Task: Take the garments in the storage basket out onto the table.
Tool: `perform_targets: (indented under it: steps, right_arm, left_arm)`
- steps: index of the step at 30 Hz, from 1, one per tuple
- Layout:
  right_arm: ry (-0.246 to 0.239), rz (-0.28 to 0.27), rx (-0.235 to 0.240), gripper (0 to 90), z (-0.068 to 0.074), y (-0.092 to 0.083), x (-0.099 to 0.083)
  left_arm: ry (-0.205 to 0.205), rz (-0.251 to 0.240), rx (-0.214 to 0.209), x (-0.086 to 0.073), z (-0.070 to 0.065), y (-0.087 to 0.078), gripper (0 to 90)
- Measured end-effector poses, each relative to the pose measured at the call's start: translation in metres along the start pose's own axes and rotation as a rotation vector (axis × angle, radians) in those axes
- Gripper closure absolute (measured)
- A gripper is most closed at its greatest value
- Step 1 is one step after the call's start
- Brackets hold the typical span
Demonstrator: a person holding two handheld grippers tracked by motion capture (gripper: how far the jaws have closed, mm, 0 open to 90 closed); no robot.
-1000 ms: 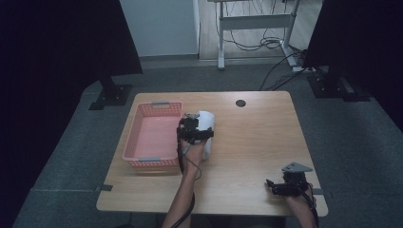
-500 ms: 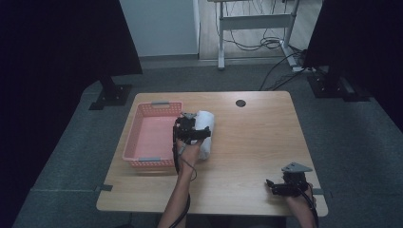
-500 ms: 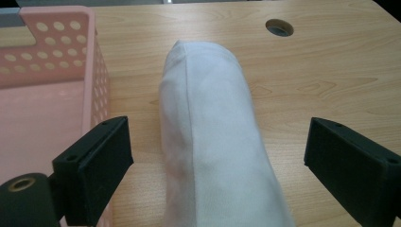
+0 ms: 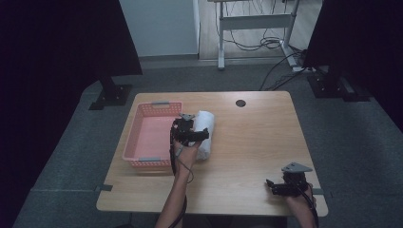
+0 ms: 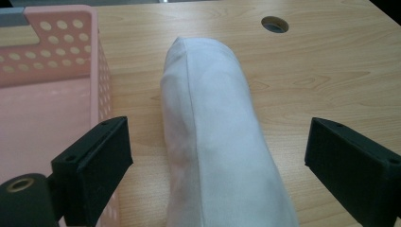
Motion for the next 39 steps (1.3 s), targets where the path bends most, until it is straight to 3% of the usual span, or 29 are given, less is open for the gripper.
perform_targets:
  steps: [17, 39]
  right_arm:
    - [-0.001, 0.000, 0.000, 7.9, 0.000, 0.000, 0.000]
    - [-0.002, -0.001, 0.000, 7.9, 0.000, 0.000, 0.000]
  left_arm:
    - [0.010, -0.013, -0.011, -0.004, 0.009, -0.013, 7.6]
    - [0.025, -0.021, -0.023, -0.009, 0.030, -0.030, 7.8]
Point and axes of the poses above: each handheld gripper's, and its own axes: y roughly forward along the jaws, x roughly out of its top, z roughly to its left, the point moved 4 cm from there along y, roughly forward along the jaws, and after that the axes turned 3 degrees about -y, right-handed, at the moved point
